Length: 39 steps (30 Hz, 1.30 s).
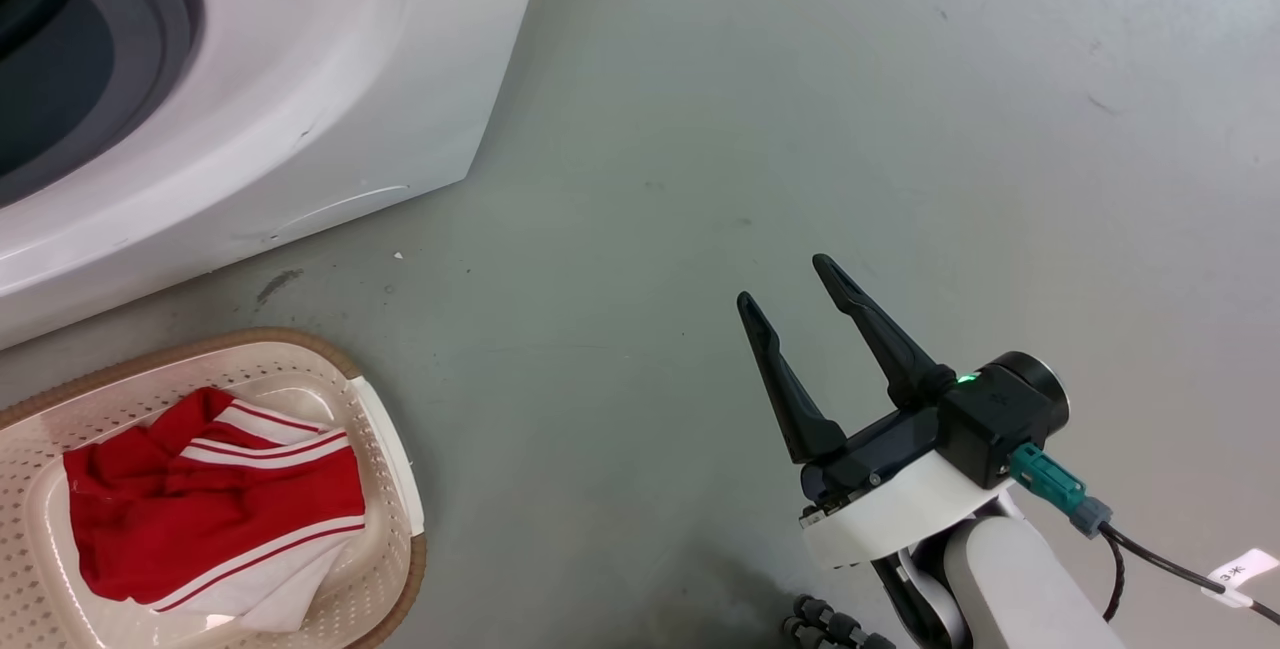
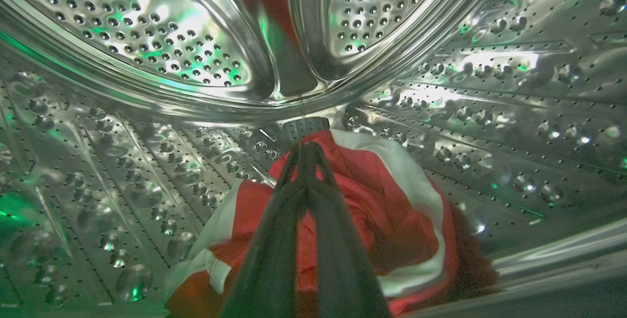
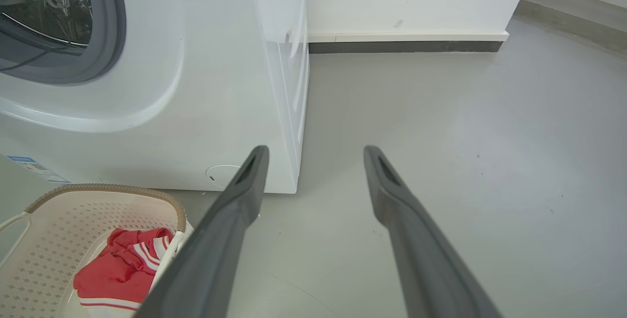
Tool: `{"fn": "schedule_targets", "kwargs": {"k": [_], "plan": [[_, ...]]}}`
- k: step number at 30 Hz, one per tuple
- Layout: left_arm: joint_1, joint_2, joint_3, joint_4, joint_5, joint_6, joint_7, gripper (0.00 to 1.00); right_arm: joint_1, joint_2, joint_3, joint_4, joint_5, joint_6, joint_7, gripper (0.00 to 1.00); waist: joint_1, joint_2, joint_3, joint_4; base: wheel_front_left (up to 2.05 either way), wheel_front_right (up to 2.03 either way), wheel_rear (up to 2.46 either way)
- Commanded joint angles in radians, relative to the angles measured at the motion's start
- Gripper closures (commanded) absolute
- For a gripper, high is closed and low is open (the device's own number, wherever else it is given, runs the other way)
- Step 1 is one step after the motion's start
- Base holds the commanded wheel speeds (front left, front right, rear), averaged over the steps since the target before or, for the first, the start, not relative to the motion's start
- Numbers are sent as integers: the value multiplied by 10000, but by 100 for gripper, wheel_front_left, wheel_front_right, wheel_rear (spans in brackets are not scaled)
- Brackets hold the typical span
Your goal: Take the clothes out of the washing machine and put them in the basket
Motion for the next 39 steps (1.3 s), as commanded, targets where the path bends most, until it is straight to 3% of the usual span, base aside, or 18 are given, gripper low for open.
{"fn": "schedule_targets", "kwargs": {"k": [1, 5, 6, 7, 8, 9, 17, 27, 39], "plan": [[160, -34, -38, 11, -44, -23, -16, 100, -60, 24, -43, -15, -58, -10, -20, 0, 0, -1, -23, 60, 0, 0, 0], [121, -91, -143, 33, -91, -114, 321, 100, -87, 23, -41, 16, -80, -10, -20, 0, 0, -1, -54, 111, 0, 0, 0], [86, -95, -140, 23, -111, -118, 398, 84, -91, 24, -29, 12, -70, -9, -20, 0, 0, -1, -55, 110, 0, 0, 0], [61, -87, -148, 4, -138, -117, 472, 51, -91, 23, -17, 6, -65, -10, -20, 0, 0, -1, -58, 104, 0, 0, 0], [49, -73, -169, -24, -146, -118, 528, 5, -82, 23, -6, -2, -53, -9, -20, 0, 0, -1, -63, 90, 0, 0, 0], [32, -48, -188, -58, -142, -103, 562, 0, -66, 23, 12, -15, -36, -10, -20, 0, 0, -1, -61, 68, 0, 0, 0], [-318, 67, -177, -185, -378, -161, 1601, 0, 53, 23, 57, -112, 184, -10, -20, 0, 0, -1, 73, -159, 0, 0, 0], [-1266, 172, -367, -530, -831, -510, 4316, 0, 166, 23, 289, -105, 390, -10, -18, 0, 0, -1, 544, -661, 0, 0, 0], [-1882, -12, -1006, -1116, -888, -661, 6836, 0, 514, 24, -3, -378, 482, -11, -20, 0, 0, -1, 1066, -646, 0, 0, 0]]}}
